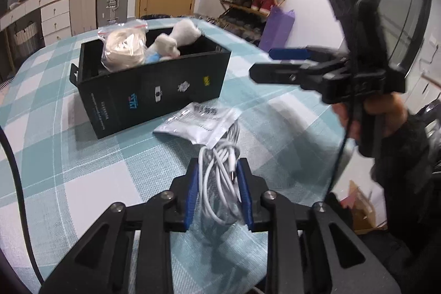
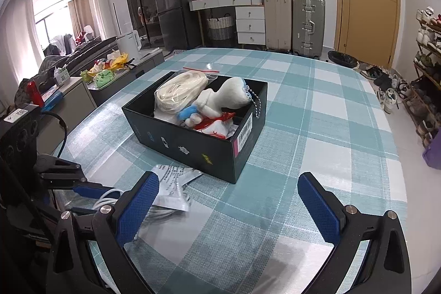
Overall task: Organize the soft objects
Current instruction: 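Lift the cable coil with the left gripper while the right grasps the white sachet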
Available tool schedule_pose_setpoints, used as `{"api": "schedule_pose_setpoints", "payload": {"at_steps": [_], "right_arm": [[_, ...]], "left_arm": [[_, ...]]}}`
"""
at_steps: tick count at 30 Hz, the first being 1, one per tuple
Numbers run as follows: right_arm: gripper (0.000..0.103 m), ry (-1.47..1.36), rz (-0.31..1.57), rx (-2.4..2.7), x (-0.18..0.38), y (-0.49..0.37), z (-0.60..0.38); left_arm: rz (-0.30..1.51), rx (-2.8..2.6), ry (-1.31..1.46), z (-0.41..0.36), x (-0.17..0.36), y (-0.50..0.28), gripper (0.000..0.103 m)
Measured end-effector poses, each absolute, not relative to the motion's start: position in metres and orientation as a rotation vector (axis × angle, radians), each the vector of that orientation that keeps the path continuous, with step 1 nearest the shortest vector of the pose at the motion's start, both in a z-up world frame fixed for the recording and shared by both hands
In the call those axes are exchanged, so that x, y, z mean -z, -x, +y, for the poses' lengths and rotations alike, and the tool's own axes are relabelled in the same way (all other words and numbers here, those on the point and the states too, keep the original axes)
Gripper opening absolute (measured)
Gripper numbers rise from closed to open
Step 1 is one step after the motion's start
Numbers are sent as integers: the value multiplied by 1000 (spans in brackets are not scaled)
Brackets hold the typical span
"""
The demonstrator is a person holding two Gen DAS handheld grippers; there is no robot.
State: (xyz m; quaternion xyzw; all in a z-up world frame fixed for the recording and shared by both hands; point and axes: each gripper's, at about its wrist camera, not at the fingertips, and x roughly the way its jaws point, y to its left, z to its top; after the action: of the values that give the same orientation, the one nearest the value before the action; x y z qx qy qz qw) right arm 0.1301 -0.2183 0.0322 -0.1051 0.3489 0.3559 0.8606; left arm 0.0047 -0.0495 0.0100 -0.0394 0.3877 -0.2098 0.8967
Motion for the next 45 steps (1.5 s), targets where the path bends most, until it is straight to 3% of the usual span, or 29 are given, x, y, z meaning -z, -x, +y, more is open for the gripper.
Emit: {"api": "schedule_pose_setpoints", "payload": {"at_steps": [3, 9, 11, 13, 14, 25, 26, 28, 31, 45], "right_arm": [[102, 215, 728, -746, -33, -130, -219], [102, 213, 725, -743, -34, -131, -220], [102, 212, 724, -742, -35, -131, -220], [102, 213, 724, -743, -35, -132, -220], [102, 212, 724, -742, -35, -131, -220], [102, 211, 729, -740, -34, -132, -221], [102, 212, 729, -740, -34, -132, -221], [102, 211, 729, -741, -33, -132, -221], [102, 212, 730, -743, -33, -131, -220], [102, 189, 718, -747, -36, -131, -221]], "left_arm": [[777, 456, 101, -47, -17, -1, 16], [793, 466, 88, -51, -15, -2, 17], [802, 475, 94, -52, -14, -4, 24], [809, 489, 100, -54, -12, -5, 45], [808, 488, 99, -55, -11, -5, 50], [894, 474, 63, -81, 12, -21, 52], [891, 464, 55, -83, 13, -21, 51], [896, 470, 59, -84, 14, -21, 33], [877, 480, 53, -84, 12, -18, 21], [776, 506, 77, -62, -22, 17, 21]]}}
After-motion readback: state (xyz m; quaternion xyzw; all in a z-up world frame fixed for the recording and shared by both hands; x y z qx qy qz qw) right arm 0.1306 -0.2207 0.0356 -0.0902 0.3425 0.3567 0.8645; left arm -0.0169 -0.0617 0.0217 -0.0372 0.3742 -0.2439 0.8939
